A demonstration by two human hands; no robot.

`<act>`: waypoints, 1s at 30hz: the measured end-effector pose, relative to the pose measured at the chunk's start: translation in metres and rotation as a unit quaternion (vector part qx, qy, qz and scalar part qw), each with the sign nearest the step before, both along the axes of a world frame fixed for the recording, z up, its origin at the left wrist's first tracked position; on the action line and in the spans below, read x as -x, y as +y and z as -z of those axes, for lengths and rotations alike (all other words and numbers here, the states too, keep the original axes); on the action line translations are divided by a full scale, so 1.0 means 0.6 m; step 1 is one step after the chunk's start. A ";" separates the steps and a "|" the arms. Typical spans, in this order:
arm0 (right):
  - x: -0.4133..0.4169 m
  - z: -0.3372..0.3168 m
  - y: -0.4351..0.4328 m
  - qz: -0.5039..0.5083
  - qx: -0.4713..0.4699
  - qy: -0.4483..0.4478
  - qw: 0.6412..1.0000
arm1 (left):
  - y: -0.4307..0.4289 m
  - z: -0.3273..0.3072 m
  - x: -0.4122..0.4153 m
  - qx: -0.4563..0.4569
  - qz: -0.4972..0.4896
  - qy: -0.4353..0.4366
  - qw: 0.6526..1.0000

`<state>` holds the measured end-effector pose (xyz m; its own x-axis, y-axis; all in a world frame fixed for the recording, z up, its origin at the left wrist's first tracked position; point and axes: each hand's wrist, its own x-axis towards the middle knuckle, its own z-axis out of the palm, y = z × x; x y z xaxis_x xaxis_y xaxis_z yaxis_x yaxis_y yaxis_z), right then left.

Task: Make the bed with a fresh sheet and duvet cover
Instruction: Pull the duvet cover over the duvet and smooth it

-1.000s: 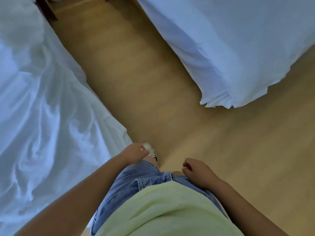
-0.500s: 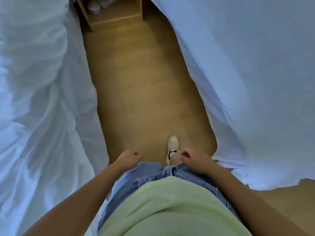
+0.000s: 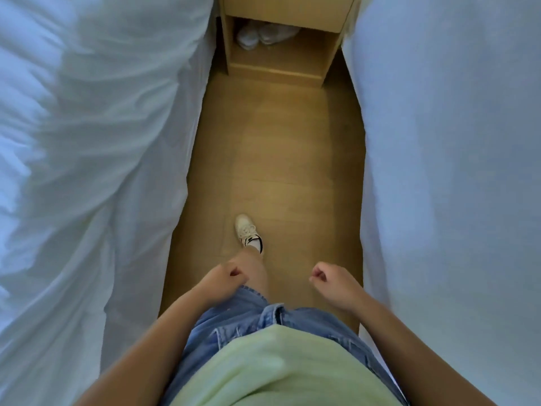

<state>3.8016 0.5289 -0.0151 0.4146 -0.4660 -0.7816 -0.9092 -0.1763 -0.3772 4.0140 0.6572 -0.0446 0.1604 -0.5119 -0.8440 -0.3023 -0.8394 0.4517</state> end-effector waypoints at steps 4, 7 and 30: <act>-0.147 -0.012 -0.147 -0.018 -0.018 -0.007 1.000 | -0.160 -0.007 -0.167 0.012 -0.069 -0.030 0.997; -0.254 -0.036 -0.254 -0.015 -0.027 -0.025 0.999 | -0.277 -0.029 -0.287 0.010 -0.012 -0.091 0.996; -0.988 -0.040 -1.027 -0.227 -0.009 -0.050 0.972 | -0.928 -0.054 -0.785 0.040 -0.223 -0.096 0.969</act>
